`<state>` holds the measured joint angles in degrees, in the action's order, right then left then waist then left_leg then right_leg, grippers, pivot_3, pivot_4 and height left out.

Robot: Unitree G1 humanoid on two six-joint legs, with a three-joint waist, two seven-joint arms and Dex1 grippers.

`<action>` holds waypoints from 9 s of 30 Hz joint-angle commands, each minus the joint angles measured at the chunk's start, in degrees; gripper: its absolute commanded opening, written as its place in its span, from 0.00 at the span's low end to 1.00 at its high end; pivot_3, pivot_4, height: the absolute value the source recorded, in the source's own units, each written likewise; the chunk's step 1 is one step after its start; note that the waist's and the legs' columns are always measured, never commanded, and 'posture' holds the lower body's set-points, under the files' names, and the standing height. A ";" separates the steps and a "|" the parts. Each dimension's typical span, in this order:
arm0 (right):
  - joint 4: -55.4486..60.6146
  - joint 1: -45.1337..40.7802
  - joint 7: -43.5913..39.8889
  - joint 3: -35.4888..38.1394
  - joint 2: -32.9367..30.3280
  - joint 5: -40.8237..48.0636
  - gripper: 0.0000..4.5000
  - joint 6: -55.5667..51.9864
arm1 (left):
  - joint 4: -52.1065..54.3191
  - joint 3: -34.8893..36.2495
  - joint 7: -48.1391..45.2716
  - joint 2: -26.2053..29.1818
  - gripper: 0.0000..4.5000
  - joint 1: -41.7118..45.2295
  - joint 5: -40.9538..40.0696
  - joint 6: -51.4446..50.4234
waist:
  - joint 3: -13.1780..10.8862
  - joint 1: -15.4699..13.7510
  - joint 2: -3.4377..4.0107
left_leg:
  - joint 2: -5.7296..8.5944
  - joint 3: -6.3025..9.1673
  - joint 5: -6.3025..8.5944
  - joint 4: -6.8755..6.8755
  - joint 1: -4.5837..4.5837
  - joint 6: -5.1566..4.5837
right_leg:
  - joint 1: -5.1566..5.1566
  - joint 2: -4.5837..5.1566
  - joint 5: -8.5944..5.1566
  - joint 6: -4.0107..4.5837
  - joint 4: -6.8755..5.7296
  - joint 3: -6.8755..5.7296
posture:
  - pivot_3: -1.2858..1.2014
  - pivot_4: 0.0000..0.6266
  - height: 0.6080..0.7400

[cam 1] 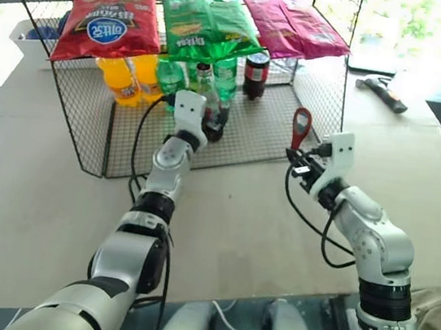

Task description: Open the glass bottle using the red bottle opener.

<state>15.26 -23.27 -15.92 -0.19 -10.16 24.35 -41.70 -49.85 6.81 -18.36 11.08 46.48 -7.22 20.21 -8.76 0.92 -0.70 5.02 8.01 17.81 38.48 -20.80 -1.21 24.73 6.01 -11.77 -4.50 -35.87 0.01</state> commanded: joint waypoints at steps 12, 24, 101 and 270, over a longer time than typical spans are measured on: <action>0.11 -2.53 -1.11 1.52 -1.04 -2.24 0.00 6.61 | 57.31 -6.03 -12.19 4.85 0.64 -24.99 -12.46 -27.80 | 0.00 1.20 0.00 | -0.15 -0.02 0.00 -0.04 -0.09 -0.01 | 0.11 0.02 0.00 0.00 0.00 0.13 | 0.52 0.24 0.99; -2.52 -5.31 -2.62 1.12 -1.58 -4.01 0.00 11.16 | 62.51 -10.57 -11.86 4.79 0.64 -39.20 -7.02 -24.19 | 0.01 0.66 0.01 | -0.18 -0.15 0.00 -0.04 0.06 0.00 | 0.07 -0.04 0.01 0.01 -0.03 0.27 | 0.52 0.24 0.99; -3.48 -3.97 -7.34 -2.01 -1.54 -7.55 0.00 15.00 | 71.62 -9.95 -11.00 2.57 0.73 -39.62 -10.23 -20.94 | 0.03 -0.13 0.00 | -0.19 -0.26 0.00 -0.03 0.09 0.00 | 0.07 -0.07 0.04 0.00 -0.04 0.36 | 0.52 0.24 0.99; -51.56 -17.33 -5.11 -11.62 -5.48 -23.76 0.00 62.88 | 54.44 -13.23 -7.73 -0.68 0.34 -35.07 -5.48 -21.86 | 0.37 -0.18 0.20 | -0.61 -0.61 0.01 -0.54 1.38 -0.01 | -1.05 -0.50 0.11 -0.01 0.47 0.90 | 0.52 0.24 0.99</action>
<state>-43.97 -40.63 -18.15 -15.28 -15.47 -4.77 27.71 8.69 -4.71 -25.16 9.86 14.89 -13.75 1.56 -8.39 0.74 -0.50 4.40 7.40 17.83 37.96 -19.43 -1.23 23.71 5.51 -11.65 -4.51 -35.39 0.92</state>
